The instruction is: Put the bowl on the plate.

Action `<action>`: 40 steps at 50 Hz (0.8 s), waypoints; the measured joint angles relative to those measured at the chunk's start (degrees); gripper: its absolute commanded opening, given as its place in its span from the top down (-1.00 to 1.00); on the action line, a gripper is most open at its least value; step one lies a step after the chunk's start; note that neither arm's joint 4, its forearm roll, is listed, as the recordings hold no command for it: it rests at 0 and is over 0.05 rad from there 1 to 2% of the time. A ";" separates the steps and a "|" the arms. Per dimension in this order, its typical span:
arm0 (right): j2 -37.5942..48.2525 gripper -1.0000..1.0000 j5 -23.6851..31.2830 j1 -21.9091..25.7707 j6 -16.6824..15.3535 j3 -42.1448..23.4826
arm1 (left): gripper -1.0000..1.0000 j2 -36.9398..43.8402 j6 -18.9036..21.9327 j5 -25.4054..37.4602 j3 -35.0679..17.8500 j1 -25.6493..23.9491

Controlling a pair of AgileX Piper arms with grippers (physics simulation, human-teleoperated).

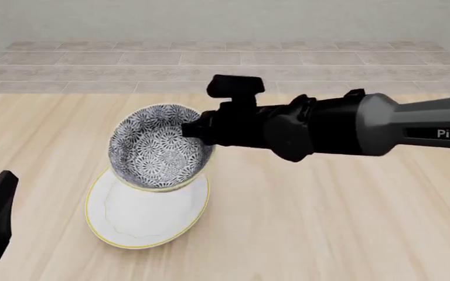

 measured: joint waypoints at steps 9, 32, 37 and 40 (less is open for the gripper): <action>2.05 1.00 0.80 1.17 0.98 -1.80 | -1.00 -0.14 0.03 0.00 0.00 -0.05; 8.25 1.00 1.72 2.91 3.45 -4.85 | -1.00 -0.25 0.01 -0.13 0.00 -0.08; 9.34 1.00 1.75 2.83 3.64 -5.43 | -1.00 -0.26 -0.01 -0.16 0.00 -0.07; 9.92 1.00 1.72 2.73 3.76 -5.76 | -1.00 -0.26 -0.02 -0.17 -0.01 -0.07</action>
